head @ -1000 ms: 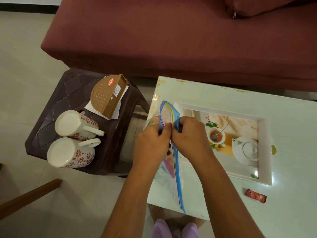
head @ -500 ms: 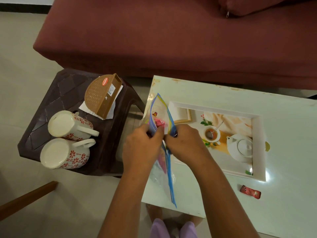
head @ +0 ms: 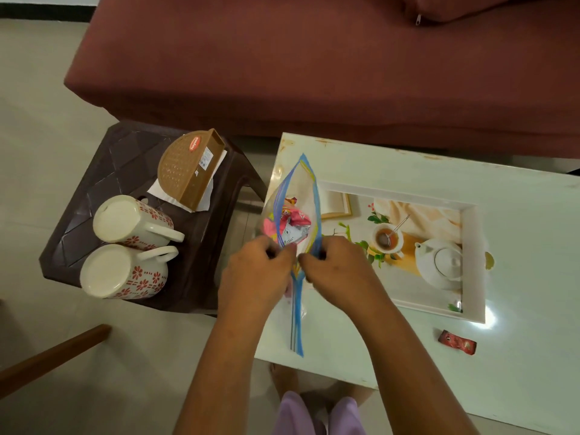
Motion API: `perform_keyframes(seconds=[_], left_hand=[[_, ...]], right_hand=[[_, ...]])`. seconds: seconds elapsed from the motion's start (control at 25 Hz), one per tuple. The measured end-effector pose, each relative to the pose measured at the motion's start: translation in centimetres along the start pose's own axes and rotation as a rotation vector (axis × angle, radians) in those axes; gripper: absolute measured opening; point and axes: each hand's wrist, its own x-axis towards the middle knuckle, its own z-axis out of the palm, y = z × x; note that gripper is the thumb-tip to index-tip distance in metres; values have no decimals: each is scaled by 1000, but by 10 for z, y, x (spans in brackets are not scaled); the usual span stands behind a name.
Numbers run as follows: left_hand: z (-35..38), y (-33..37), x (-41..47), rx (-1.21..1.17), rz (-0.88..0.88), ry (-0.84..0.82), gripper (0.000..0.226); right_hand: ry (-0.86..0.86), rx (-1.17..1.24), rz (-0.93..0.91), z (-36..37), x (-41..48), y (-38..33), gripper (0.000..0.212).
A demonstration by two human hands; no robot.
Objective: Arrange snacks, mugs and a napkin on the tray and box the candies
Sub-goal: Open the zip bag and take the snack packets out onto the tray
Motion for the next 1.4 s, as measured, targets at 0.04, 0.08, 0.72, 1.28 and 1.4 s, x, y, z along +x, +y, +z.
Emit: perform_keyframes(seconds=[0.04,0.08,0.72,1.28,1.4], left_hand=[[0,-2,-2,46,-1,-18,25],[-3,-6,-2,90,12,26,27],[-24,-10,4,73,-117,63,26],[-31,1,21,40,246,278,29],[-18,2,20,-55,227,145,27]], right_hand=[[62,-1,13,-5,2,4,21],[151,4,28,-12,5,9,19],[320,142,105,-33,17,21,19],[246,-368,-382,-1,61,-17,50],[104,-533,-365,20,85,-15,73]])
